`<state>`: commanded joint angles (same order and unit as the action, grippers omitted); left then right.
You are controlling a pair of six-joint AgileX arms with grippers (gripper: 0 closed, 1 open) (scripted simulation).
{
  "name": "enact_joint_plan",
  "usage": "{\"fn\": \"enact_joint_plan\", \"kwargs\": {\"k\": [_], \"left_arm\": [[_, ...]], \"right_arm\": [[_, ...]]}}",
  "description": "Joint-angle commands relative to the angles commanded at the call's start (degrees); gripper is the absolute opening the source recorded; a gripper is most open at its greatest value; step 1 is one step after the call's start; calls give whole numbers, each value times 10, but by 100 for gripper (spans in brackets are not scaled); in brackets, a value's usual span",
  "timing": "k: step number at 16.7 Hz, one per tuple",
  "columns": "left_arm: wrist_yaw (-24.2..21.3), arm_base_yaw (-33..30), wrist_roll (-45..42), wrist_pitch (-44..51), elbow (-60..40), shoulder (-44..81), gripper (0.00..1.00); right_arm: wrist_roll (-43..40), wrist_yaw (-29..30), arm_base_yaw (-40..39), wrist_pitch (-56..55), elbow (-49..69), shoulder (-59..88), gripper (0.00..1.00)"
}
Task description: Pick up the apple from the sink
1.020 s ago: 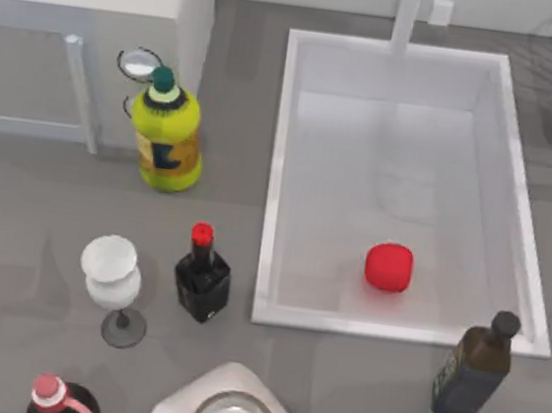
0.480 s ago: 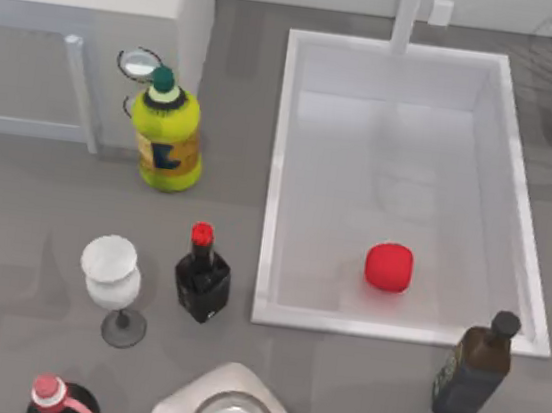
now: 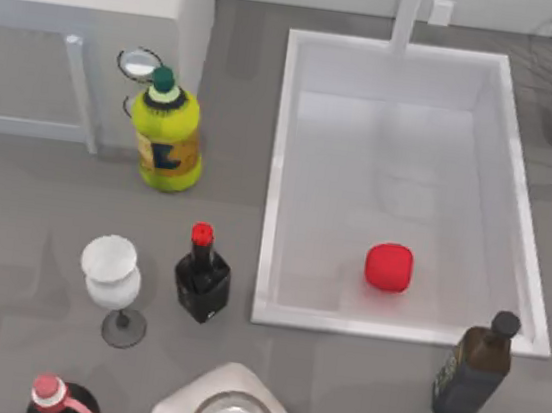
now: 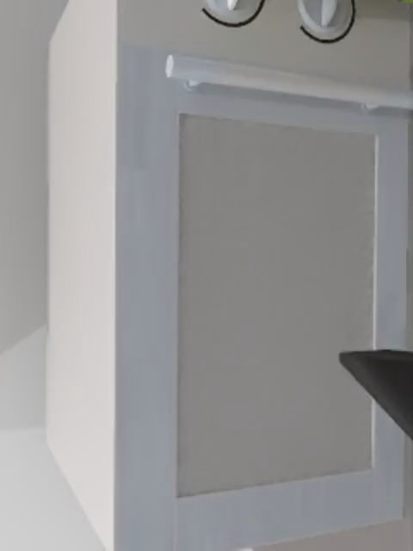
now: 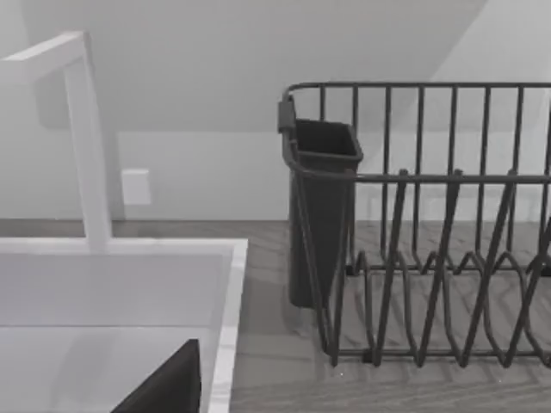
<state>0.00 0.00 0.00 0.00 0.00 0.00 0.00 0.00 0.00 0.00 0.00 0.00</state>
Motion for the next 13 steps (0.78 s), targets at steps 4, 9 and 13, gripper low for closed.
{"fn": "enact_joint_plan", "kwargs": {"k": [4, 9, 13], "left_arm": [[0, 0, 0, 0, 0, 0, 100], [0, 0, 0, 0, 0, 0, 100], [0, 0, 0, 0, 0, 0, 100]], "right_arm": [[9, 0, -9, 23, 35, 35, 100], [51, 0, -49, 127, 198, 214, 100], [98, 1, -94, 245, 389, 444, 100]]}}
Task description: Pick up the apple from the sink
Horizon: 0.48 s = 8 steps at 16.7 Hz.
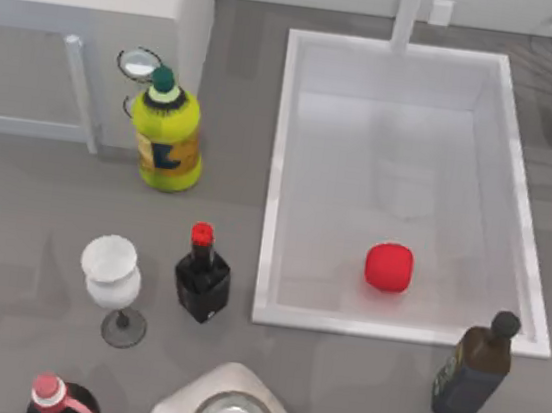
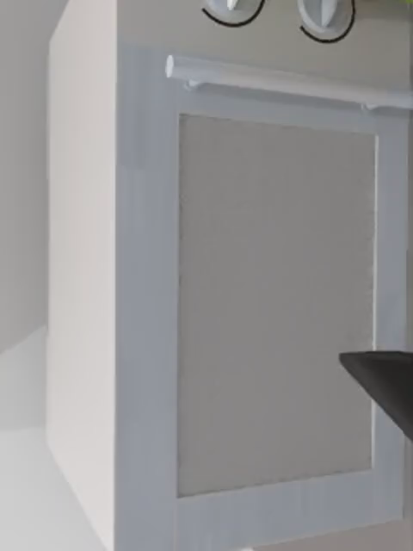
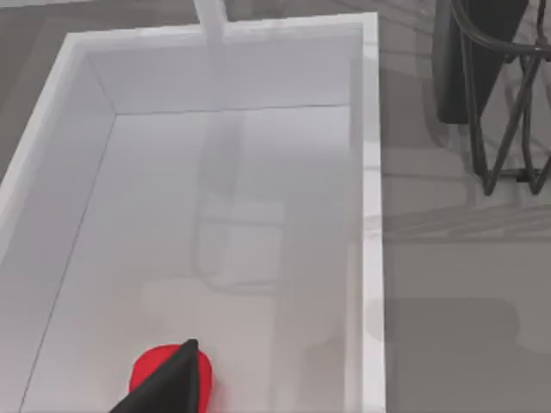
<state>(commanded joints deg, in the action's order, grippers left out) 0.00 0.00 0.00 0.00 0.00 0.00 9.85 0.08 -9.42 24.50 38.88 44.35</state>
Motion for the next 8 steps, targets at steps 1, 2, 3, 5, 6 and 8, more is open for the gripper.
{"fn": "enact_joint_plan", "kwargs": {"k": [1, 2, 3, 5, 6, 8], "left_arm": [[0, 0, 0, 0, 0, 0, 100], [0, 0, 0, 0, 0, 0, 100], [0, 0, 0, 0, 0, 0, 100], [0, 0, 0, 0, 0, 0, 100], [0, 0, 0, 0, 0, 0, 100], [0, 0, 0, 0, 0, 0, 100]], "right_arm": [[13, 0, -12, 32, 52, 65, 100], [26, 0, -25, 65, 106, 130, 100], [39, 0, -37, 97, 159, 197, 100], [65, 1, -62, 162, 267, 331, 100], [78, 1, -75, 194, 319, 396, 100], [102, 1, -97, 254, 419, 520, 100]]}}
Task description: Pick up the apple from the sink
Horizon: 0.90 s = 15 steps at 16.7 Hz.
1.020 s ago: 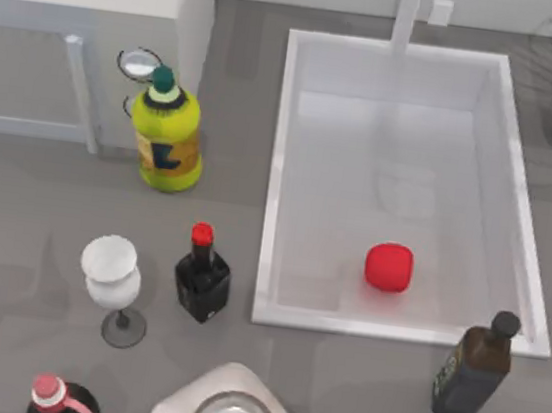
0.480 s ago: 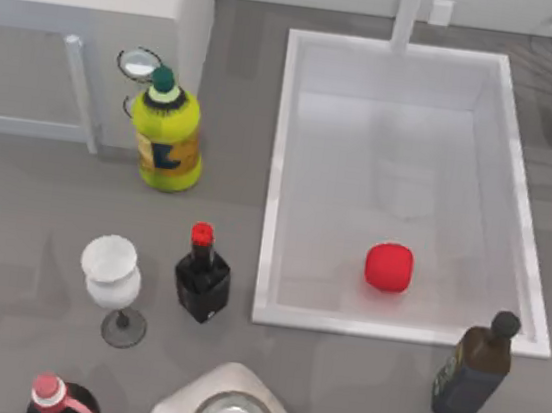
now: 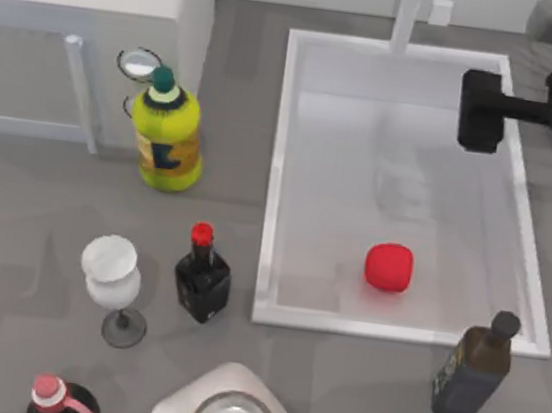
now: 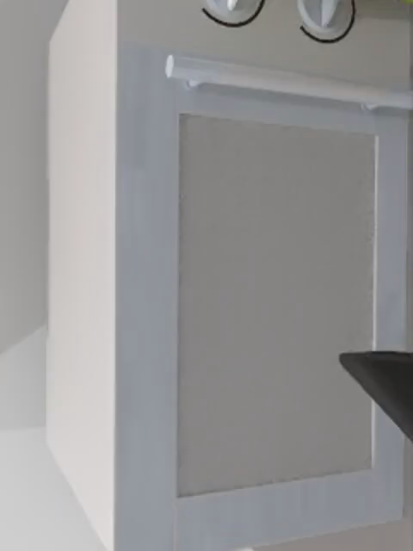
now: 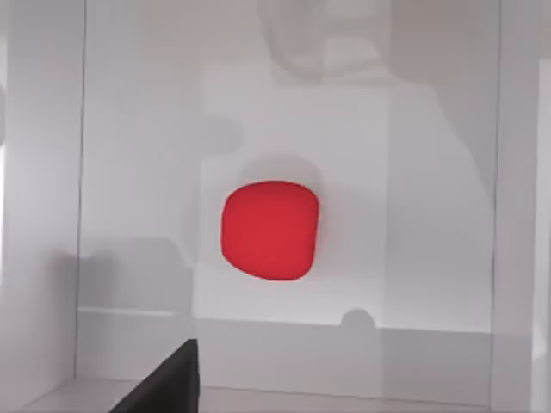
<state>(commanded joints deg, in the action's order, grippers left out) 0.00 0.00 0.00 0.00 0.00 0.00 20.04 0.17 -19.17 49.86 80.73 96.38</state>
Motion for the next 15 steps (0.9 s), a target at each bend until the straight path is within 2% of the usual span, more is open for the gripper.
{"fn": "enact_joint_plan", "kwargs": {"k": [4, 7, 15], "left_arm": [[0, 0, 0, 0, 0, 0, 100], [0, 0, 0, 0, 0, 0, 100], [0, 0, 0, 0, 0, 0, 100]], "right_arm": [[40, 0, -38, 100, 165, 207, 100], [60, 1, -58, 150, 247, 307, 100], [70, 0, -65, 175, 284, 354, 100]]}}
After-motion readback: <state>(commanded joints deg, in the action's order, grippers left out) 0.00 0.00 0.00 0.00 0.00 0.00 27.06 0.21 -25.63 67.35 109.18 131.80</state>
